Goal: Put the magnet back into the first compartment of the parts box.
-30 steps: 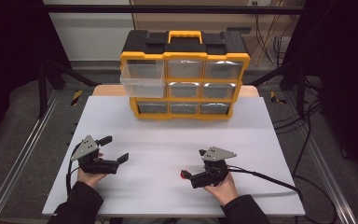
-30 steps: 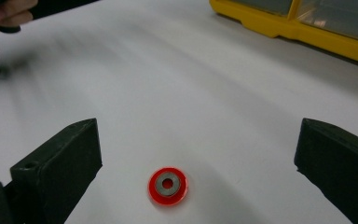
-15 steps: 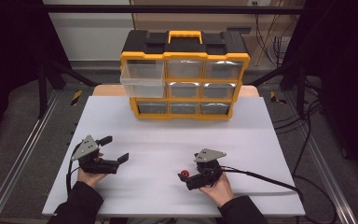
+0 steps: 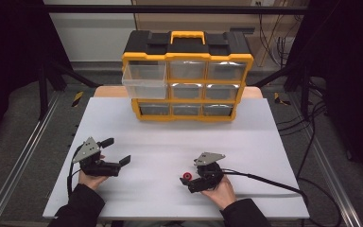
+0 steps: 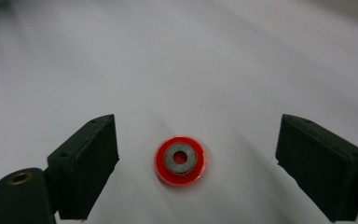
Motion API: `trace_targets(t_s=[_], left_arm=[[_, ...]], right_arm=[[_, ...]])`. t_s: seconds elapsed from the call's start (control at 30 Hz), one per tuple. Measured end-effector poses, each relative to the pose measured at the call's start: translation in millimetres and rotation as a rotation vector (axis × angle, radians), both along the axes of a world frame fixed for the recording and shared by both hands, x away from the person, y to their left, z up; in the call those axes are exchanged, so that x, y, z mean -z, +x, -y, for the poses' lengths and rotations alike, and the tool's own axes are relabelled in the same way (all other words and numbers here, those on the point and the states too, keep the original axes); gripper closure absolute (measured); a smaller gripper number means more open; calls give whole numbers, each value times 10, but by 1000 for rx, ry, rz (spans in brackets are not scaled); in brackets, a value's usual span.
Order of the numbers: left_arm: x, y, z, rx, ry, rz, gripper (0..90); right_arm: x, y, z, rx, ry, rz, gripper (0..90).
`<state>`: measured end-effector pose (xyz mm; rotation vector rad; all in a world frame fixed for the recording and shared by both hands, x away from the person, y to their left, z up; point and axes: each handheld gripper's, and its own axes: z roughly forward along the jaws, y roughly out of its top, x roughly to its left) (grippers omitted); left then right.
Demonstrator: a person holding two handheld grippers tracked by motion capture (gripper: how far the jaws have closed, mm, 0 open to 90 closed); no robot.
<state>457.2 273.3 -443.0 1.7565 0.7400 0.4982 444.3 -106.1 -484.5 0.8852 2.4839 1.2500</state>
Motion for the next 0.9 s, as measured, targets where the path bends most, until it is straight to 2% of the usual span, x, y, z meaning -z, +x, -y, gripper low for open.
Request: trace_targets(t_s=[0.27,0.57,0.9], left_arm=[[2,3,0,-2,1,0,14],[4,3,2,0,3,-3,15],[-7,-4,-5,-3,-2,2,16]], right_arm=[[47,4,-14,-25,-28,-22,257],[51,2,-13,-65,-44,-14,429],[63,6,-15,-83,-64,-3,513]])
